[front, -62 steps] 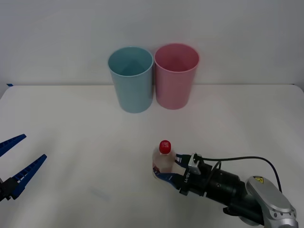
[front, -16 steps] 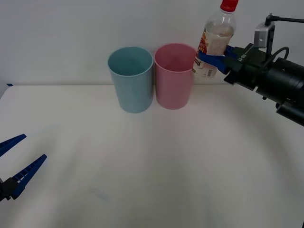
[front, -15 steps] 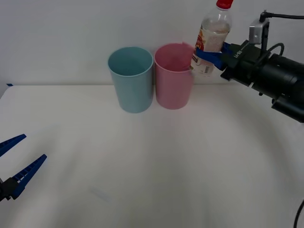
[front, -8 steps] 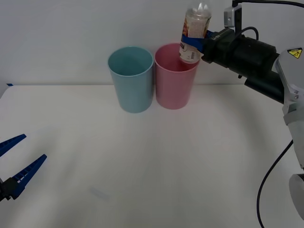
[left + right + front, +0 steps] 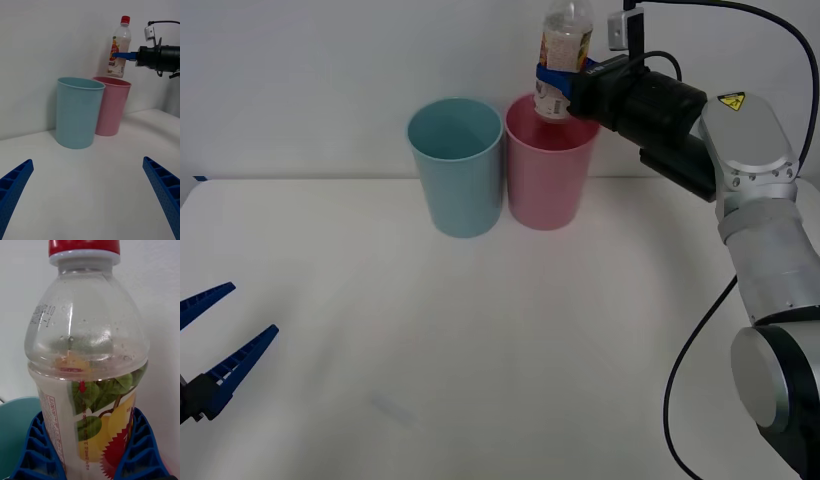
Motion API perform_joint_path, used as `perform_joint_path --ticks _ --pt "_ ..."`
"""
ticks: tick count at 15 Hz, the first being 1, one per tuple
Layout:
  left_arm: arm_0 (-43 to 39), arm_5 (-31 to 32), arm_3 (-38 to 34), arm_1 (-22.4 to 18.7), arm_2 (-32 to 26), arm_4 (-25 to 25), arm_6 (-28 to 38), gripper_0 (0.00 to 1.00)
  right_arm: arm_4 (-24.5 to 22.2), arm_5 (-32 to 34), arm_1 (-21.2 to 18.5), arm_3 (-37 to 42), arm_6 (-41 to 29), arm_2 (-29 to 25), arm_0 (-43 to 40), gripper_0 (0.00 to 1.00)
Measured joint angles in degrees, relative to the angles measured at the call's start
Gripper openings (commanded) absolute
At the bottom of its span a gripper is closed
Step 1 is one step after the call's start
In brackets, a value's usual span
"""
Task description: Grasp the object on the table and drop it into the matching bin: aluminum can to the light blue bin, PET bottle to the pink bin.
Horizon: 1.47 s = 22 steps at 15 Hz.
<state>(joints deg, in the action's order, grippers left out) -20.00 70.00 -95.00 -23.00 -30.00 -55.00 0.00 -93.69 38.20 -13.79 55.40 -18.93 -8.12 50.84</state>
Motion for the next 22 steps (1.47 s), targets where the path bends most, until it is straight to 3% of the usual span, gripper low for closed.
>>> perform_joint_path --ticks 2,3,4,5,6,13,18,22 --pt "0.0 0.0 0.0 0.0 0.0 0.0 0.0 1.0 -0.2 -0.9 0.7 -0.9 0.6 0.2 0.5 0.0" --pt "0.0 0.0 0.0 0.0 0.0 0.0 0.0 1.0 -0.2 -1.0 0.8 -0.9 0.8 0.2 0.6 0.05" --pt "0.0 0.0 0.0 0.0 0.0 0.0 0.0 1.0 -0.2 -1.0 0.9 -0.9 0.8 0.2 0.6 0.24" --pt "0.0 0.0 0.0 0.0 0.0 0.0 0.0 1.0 -0.2 -1.1 1.0 -0.9 0.8 0.2 0.6 0.89" --pt "0.0 0.0 0.0 0.0 0.0 0.0 0.0 1.0 -0.2 -1.5 1.1 -0.9 0.8 0.2 0.6 1.0" --pt "0.0 0.0 0.0 0.0 0.0 0.0 0.0 1.0 1.2 -0.3 0.9 1.1 1.4 -0.6 -0.2 1.0" --pt "0.0 0.0 0.0 0.0 0.0 0.0 0.0 1.0 3.2 5.7 -1.3 14.8 0.8 -1.3 -9.2 1.0" --pt "0.0 0.0 0.0 0.0 0.0 0.0 0.0 1.0 10.3 9.1 -7.1 26.4 0.4 1.6 -19.6 1.0"
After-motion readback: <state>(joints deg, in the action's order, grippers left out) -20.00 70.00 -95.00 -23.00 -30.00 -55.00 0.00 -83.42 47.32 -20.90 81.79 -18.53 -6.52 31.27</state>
